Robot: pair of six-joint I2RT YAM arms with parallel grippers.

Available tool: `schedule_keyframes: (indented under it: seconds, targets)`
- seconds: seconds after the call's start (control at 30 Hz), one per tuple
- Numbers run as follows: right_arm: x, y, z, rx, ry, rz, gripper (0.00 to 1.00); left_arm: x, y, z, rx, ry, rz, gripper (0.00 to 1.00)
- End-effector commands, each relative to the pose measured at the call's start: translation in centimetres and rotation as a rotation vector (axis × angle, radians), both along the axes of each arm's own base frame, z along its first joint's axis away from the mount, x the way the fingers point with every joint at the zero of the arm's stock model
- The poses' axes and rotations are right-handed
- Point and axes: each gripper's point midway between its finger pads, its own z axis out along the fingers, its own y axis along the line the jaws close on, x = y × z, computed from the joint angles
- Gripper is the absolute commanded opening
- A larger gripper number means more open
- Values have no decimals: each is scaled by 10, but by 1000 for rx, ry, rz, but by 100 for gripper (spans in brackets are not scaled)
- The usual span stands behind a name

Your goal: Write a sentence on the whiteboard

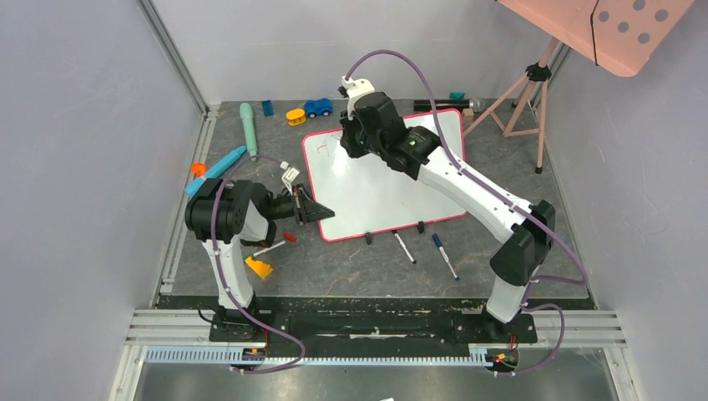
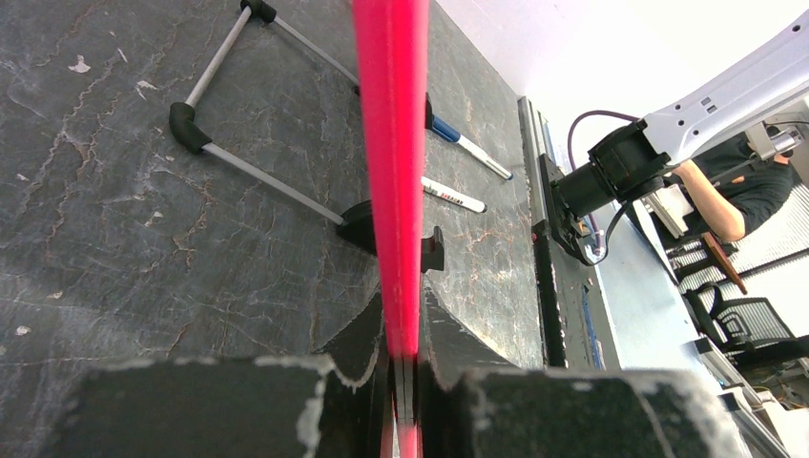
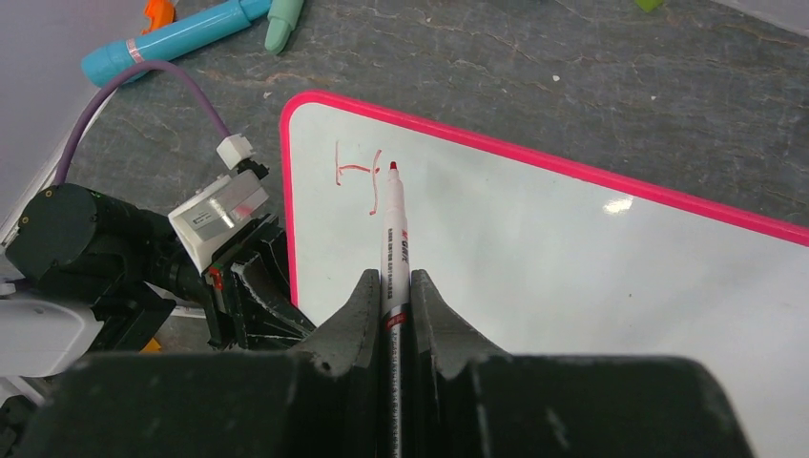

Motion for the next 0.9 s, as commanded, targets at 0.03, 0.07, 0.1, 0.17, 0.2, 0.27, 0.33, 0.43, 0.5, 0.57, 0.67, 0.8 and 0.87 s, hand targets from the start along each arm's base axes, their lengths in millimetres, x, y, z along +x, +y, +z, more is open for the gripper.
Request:
schedule_keyframes:
  seconds: [0.03, 0.07, 0.1, 0.17, 0.2, 0.27, 0.33, 0.43, 0.5, 0.57, 0.67, 0.8, 0.87]
  targets:
    - [9, 11, 24, 52, -57, 16, 0, 5, -2, 0, 9, -109, -14, 2]
    - [9, 11, 23, 52, -57, 16, 0, 5, -2, 0, 8, -108, -18, 2]
    - [9, 10, 23, 49, -58, 13, 0, 4, -2, 0, 9, -112, -17, 2]
    - [9, 9, 22, 45, -57, 9, 0, 4, -2, 0, 12, -117, -9, 2]
    - [10, 9, 22, 42, -55, 6, 0, 4, -2, 0, 12, -120, -7, 2]
    - [10, 10, 20, 41, -50, 10, 0, 4, -1, 1, 16, -132, 9, 2]
    - [9, 12, 20, 47, -45, 20, 0, 3, -1, 1, 21, -145, 20, 2]
    - [8, 14, 20, 49, -44, 28, 0, 3, 0, 1, 21, -149, 19, 2]
    - [9, 14, 19, 45, -47, 29, 0, 3, -1, 1, 20, -147, 11, 2]
    - [8, 17, 20, 47, -53, 47, 0, 3, -1, 0, 20, -144, 11, 2]
    - [4, 28, 19, 61, -54, 121, 0, 2, -1, 0, 20, -144, 9, 2]
    - [3, 35, 15, 70, -38, 141, 0, 2, -1, 0, 20, -147, 8, 2]
    - [5, 35, 14, 64, -36, 135, 0, 2, -1, 0, 20, -147, 8, 2]
